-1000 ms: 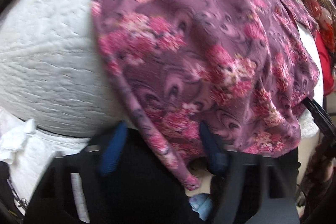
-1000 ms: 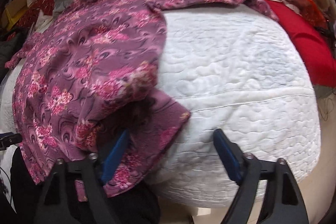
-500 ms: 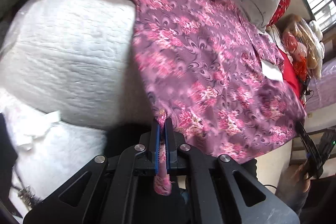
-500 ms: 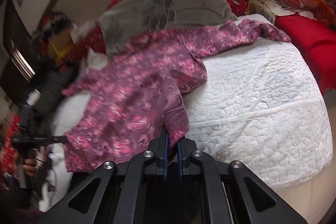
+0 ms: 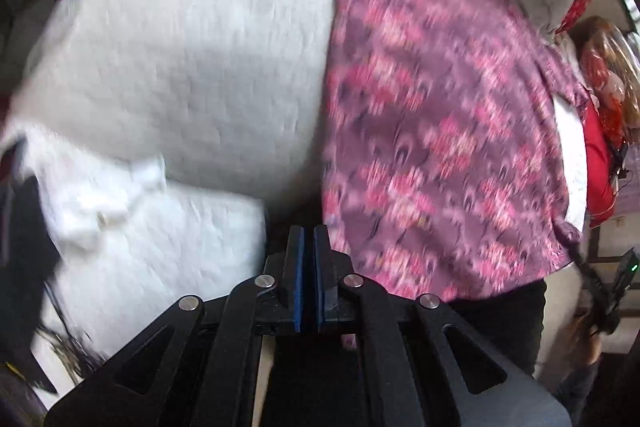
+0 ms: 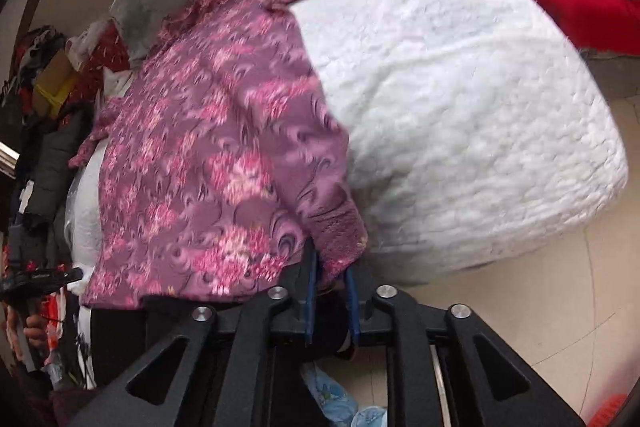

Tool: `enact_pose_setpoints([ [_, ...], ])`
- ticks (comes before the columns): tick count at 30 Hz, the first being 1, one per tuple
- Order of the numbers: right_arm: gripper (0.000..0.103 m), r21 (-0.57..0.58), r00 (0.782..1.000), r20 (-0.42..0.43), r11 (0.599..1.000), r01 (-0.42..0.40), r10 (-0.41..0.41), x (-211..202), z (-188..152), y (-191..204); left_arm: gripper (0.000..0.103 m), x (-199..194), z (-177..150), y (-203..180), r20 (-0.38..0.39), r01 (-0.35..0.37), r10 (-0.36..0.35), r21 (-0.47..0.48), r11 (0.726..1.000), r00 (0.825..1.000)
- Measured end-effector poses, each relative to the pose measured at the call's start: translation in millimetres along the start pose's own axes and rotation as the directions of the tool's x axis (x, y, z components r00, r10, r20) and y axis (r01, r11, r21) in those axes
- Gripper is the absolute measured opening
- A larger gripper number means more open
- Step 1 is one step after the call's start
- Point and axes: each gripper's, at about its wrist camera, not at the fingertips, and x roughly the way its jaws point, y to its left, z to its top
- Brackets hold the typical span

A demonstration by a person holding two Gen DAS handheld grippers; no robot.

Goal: Fold small clothes

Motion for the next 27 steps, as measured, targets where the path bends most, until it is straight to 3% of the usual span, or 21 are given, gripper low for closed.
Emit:
enact_pose_setpoints([
  [1, 0.022, -0.010, 0.999, 0.034, 1.000, 0.013, -0.013, -2.6, 8.5, 2.8, 0.010, -3.1, 6.3, -5.5, 0.020, -0.004, 0.004, 0.017, 1.000, 1.000],
  [3, 0.023, -0.038, 0.996, 0.090, 0.999, -0.001, 0.005, -1.5, 28.7, 12.2, 0.031, -1.9, 23.1, -24.4, 0.054, 0.012, -0.014, 0.052, 0.999, 0.998],
  [4, 0.024, -0.056, 0.994, 0.104, 0.998, -0.012, 0.017, 2.5, 39.5, 19.9, 0.049, 0.9, 30.8, -34.8, 0.064, 0.012, -0.016, 0.064, 0.998, 0.998],
  [5, 0.026, -0.078, 0.993, 0.117, 0.997, -0.009, 0.019, 9.4, 48.4, 28.2, 0.055, 7.3, 42.6, -47.5, 0.079, 0.002, -0.008, 0.072, 0.997, 0.997],
  [10, 0.025, -0.133, 0.995, 0.097, 0.991, 0.022, -0.009, 59.7, 77.3, 51.4, 0.055, 43.9, 75.9, -100.0, 0.073, -0.035, 0.026, 0.121, 0.992, 0.997],
  [13, 0.025, -0.109, 0.998, -0.019, 0.993, 0.051, -0.054, 80.8, 69.1, 32.6, 0.055, 74.9, 84.4, -117.8, 0.058, -0.091, 0.083, 0.150, 0.984, 0.995],
  [14, 0.019, -0.111, 0.996, -0.048, 0.992, 0.063, -0.069, 85.3, 65.9, 23.8, 0.055, 84.4, 85.4, -120.1, 0.037, -0.107, 0.102, 0.163, 0.981, 0.994],
  [16, 0.017, -0.087, 0.999, -0.037, 0.996, 0.010, -0.013, 75.0, 69.0, 11.7, 0.056, 98.0, 85.6, -120.9, -0.003, -0.120, 0.123, 0.180, 0.976, 0.992],
  [20, 0.027, 0.074, 0.991, 0.135, 0.997, -0.025, 0.015, 32.9, 117.9, -37.8, 0.060, 95.5, 87.7, -118.7, 0.027, -0.100, 0.096, 0.183, 0.978, 0.995],
  [22, 0.038, 0.179, 0.980, 0.201, 0.983, -0.025, -0.012, 24.8, 149.6, -69.0, 0.063, 98.0, 90.0, -116.0, 0.014, -0.093, 0.092, 0.171, 0.981, 0.996],
  [27, 0.044, 0.444, 0.958, 0.285, 0.890, -0.101, -0.033, 37.5, 230.4, -152.8, 0.076, 104.0, 94.9, -115.4, 0.006, -0.069, 0.069, 0.145, 0.987, 0.998],
])
